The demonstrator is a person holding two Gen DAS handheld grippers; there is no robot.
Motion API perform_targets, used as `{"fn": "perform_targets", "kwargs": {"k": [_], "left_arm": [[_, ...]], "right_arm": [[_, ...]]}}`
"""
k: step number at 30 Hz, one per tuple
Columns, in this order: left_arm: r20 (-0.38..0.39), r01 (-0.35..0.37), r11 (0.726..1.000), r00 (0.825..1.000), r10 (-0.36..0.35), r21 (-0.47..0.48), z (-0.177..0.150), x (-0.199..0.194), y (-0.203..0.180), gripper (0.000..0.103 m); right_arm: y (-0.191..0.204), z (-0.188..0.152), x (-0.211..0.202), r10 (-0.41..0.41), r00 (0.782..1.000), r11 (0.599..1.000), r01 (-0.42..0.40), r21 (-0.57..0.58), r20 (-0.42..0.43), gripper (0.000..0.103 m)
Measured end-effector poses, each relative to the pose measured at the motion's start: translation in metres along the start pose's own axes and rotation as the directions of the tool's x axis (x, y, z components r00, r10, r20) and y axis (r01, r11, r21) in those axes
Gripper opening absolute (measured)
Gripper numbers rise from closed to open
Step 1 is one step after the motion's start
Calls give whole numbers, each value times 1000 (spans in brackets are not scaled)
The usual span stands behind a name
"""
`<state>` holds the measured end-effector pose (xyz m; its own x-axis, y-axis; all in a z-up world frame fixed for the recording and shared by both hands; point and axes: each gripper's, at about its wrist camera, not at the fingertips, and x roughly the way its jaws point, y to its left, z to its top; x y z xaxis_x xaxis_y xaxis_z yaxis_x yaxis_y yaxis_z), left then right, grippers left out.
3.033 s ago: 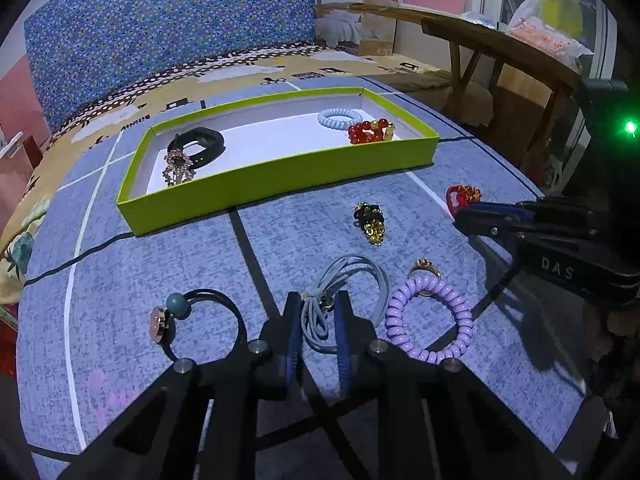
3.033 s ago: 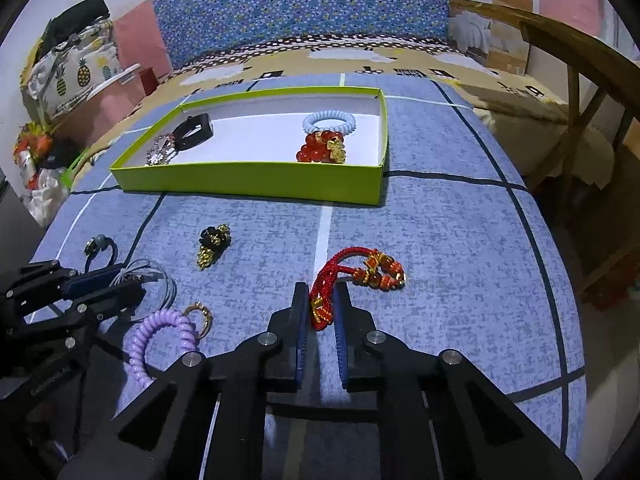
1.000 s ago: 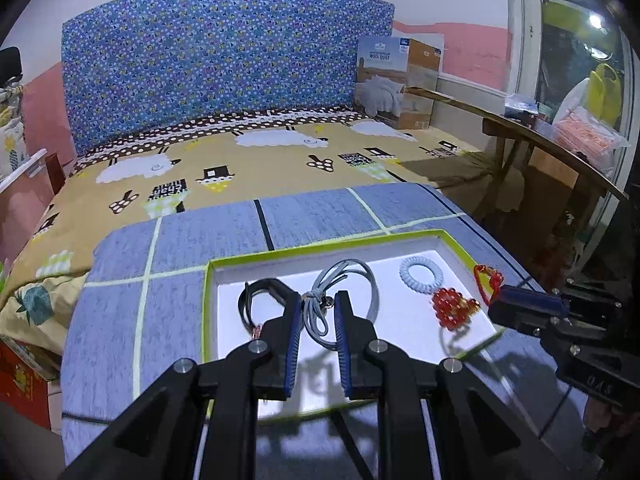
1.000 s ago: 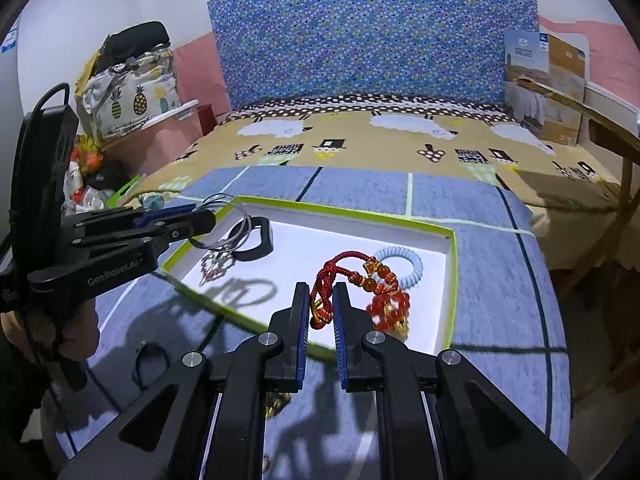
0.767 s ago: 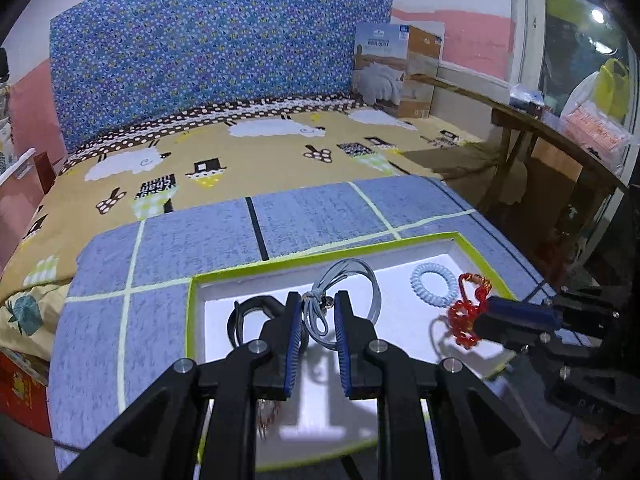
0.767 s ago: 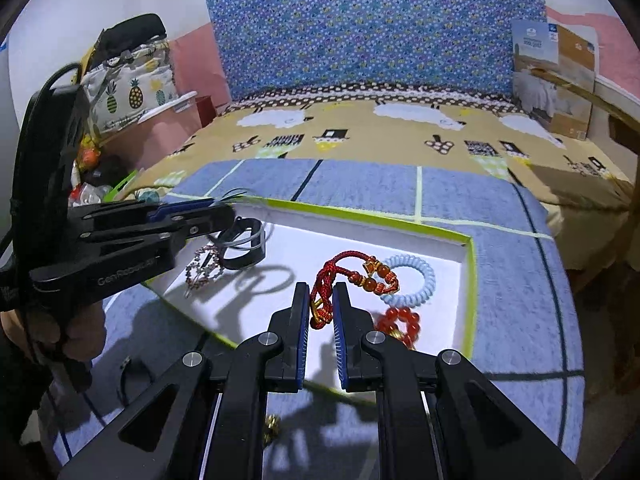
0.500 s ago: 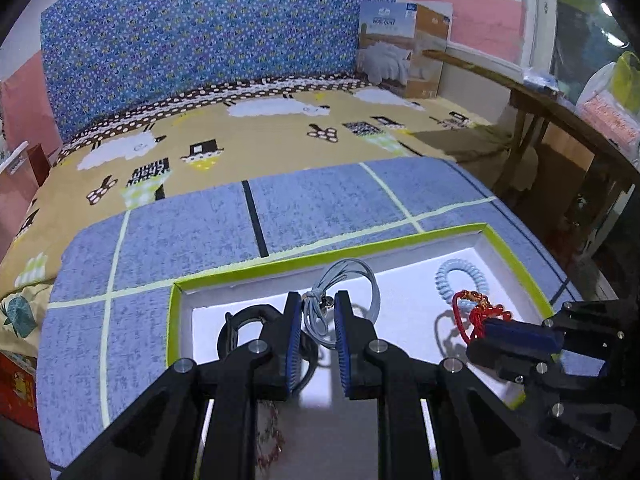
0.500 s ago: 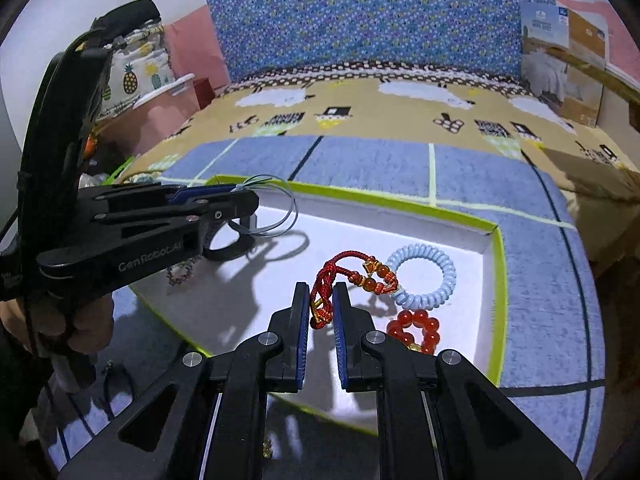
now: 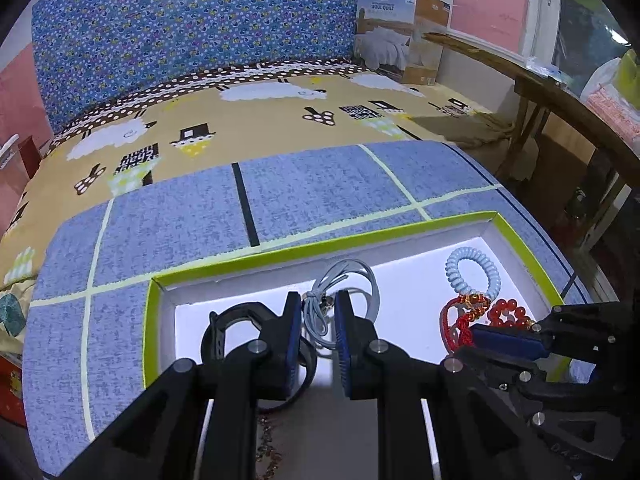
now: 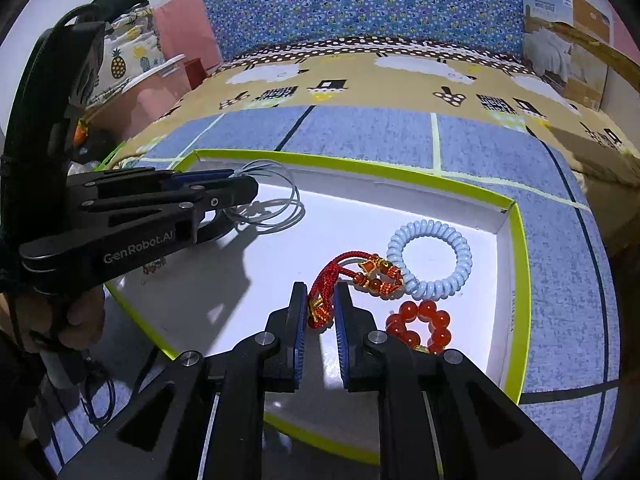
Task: Organize jewelry
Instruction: 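Open both tools to drop the cable and tassel string into the box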
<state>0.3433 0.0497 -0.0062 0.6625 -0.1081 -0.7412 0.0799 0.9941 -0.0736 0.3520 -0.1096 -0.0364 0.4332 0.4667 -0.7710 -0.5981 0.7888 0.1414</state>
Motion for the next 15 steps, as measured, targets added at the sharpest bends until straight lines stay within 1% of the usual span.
{"fn": "perform_targets", "kwargs": {"k": [2,4,5,7,11,15], "left_arm": [[-2,3,1000,1000,-3,0,0,1,0,19],[1,5,1000,1000,-5,1,0,0,0,26],[3,10,1000,1000,-10,0,0,-1,0,26],[7,16,1000,1000,-16,-2,0,-3,0,27],[28,13,1000,1000,-13,-7,-2,-13,1,27],[72,8,1000,997,-7,-10,-7,-35,1,27]], "right_arm": [[0,1,0,-2,1000,1000,2,-4,0,18],[0,0,-2,-5,1000,1000,6,-7,6,22],[0,1,-2,-5,1000,1000,5,-6,8,23],[0,1,-6,-1,1000,1000,1,-4,17,26],[2,-1,-15,-12,999,1000,12,-7,40,26],[7,-4,-35,-17,996,1000,18,-11,86,26]]}}
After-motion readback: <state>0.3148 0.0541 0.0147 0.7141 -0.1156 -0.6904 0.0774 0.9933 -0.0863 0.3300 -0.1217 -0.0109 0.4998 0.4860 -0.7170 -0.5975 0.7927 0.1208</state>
